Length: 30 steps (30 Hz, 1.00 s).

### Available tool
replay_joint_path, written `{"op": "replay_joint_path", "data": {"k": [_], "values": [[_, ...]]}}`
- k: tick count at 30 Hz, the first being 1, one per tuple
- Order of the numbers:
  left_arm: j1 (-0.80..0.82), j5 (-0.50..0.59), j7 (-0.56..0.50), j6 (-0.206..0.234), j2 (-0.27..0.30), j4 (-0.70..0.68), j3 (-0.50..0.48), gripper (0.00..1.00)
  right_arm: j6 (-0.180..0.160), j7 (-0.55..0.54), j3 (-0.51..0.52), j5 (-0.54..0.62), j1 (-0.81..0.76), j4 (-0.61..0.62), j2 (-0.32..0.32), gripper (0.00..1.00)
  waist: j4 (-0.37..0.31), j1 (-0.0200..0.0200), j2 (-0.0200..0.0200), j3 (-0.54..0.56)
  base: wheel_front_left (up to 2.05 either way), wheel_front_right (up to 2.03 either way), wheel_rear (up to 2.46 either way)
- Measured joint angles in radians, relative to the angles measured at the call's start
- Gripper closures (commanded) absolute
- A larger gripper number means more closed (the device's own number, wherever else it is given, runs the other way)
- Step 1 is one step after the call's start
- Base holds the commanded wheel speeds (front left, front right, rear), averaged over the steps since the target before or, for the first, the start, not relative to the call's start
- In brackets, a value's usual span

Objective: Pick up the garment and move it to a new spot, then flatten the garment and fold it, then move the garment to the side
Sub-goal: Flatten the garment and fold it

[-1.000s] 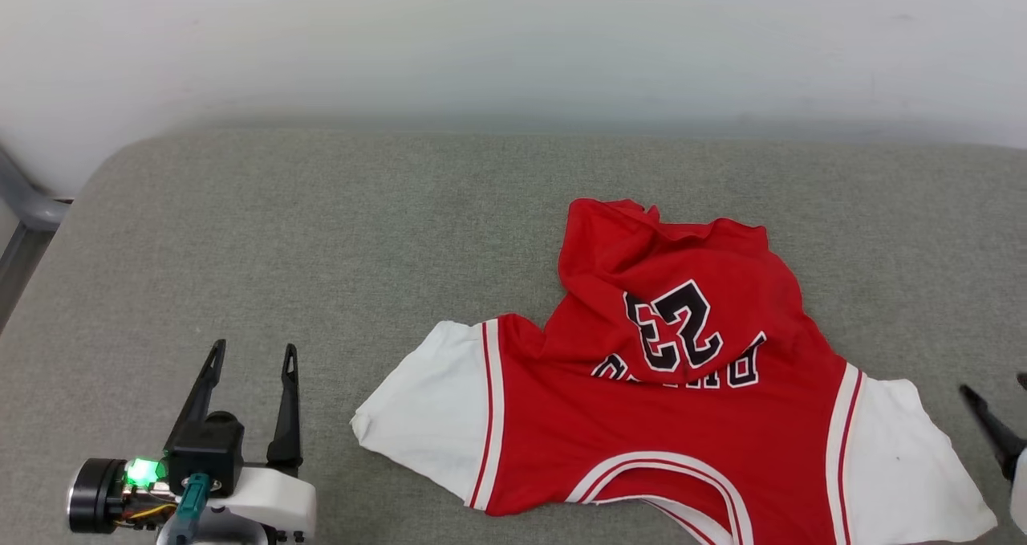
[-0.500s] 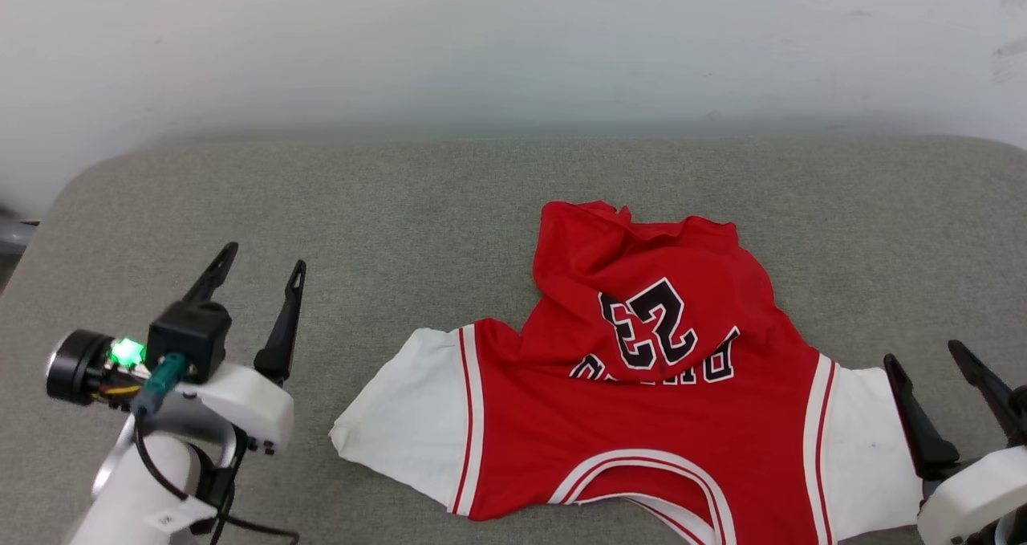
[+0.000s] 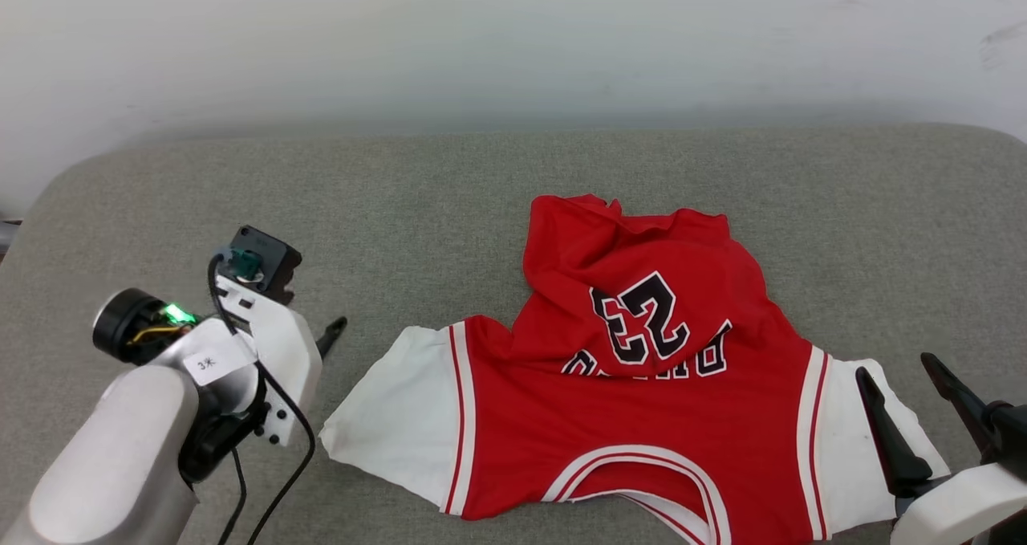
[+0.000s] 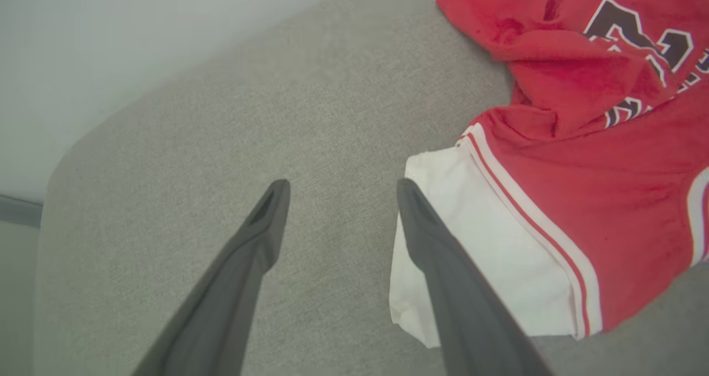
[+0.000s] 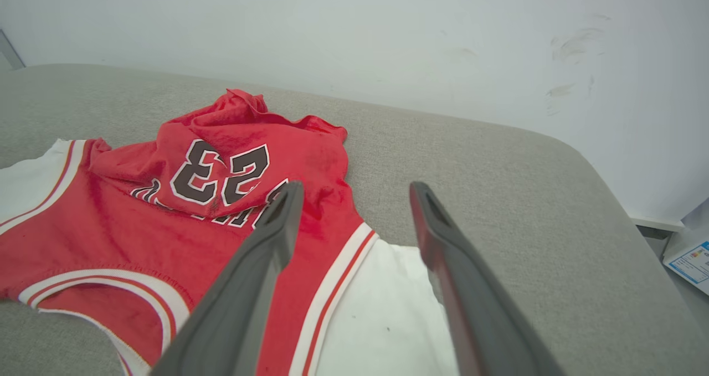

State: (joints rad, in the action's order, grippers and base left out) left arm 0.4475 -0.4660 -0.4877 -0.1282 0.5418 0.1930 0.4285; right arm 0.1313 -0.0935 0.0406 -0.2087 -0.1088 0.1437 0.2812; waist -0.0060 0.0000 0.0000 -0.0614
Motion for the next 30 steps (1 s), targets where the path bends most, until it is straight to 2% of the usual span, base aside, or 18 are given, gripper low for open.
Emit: {"op": "replay_joint_path", "data": {"k": [5,9,14,23,24,25,26,30], "values": [[0.037,-0.133,-0.16,-0.001,0.058,0.01,0.131,0.0,0.0,-0.005,-0.012,-0.003,0.006,0.001,-0.001,0.0,-0.007,0.0001,0.0,-0.017,0.0,0.0,0.0],[0.063,-0.225,-0.224,-0.001,0.089,0.036,0.208,0.0,0.0,-0.004,-0.021,-0.009,0.021,-0.006,-0.001,0.0,-0.017,0.0,0.0,-0.032,0.0,0.0,0.0],[0.088,-0.288,-0.247,-0.001,0.109,0.093,0.286,0.0,0.0,0.001,-0.037,-0.021,0.031,-0.021,-0.001,0.0,-0.028,0.0,0.0,-0.054,0.0,0.0,0.0],[0.1,-0.34,-0.237,-0.001,0.128,0.187,0.418,0.0,0.0,0.021,-0.052,-0.037,0.069,-0.05,0.0,0.0,-0.044,0.0,0.0,-0.094,0.0,0.0,0.0],[0.104,-0.344,-0.23,-0.001,0.132,0.192,0.435,0.06,0.0,0.023,-0.053,-0.037,0.071,-0.052,0.0,0.0,-0.045,0.0,0.0,-0.097,0.0,0.0,0.0],[0.11,-0.35,-0.225,-0.001,0.133,0.193,0.446,0.69,0.0,0.023,-0.054,-0.038,0.073,-0.055,0.0,0.0,-0.045,0.0,0.0,-0.099,0.0,0.0,0.0],[0.114,-0.353,-0.214,-0.001,0.136,0.197,0.454,1.0,0.0,0.023,-0.053,-0.039,0.073,-0.057,0.001,0.0,-0.045,0.0,0.0,-0.1,0.0,0.0,0.0],[0.125,-0.357,-0.143,-0.001,0.138,0.219,0.476,1.0,0.0,0.024,-0.046,-0.045,0.087,-0.065,0.013,0.0,-0.041,0.0001,0.0,-0.095,0.0,0.0,0.0]]}}
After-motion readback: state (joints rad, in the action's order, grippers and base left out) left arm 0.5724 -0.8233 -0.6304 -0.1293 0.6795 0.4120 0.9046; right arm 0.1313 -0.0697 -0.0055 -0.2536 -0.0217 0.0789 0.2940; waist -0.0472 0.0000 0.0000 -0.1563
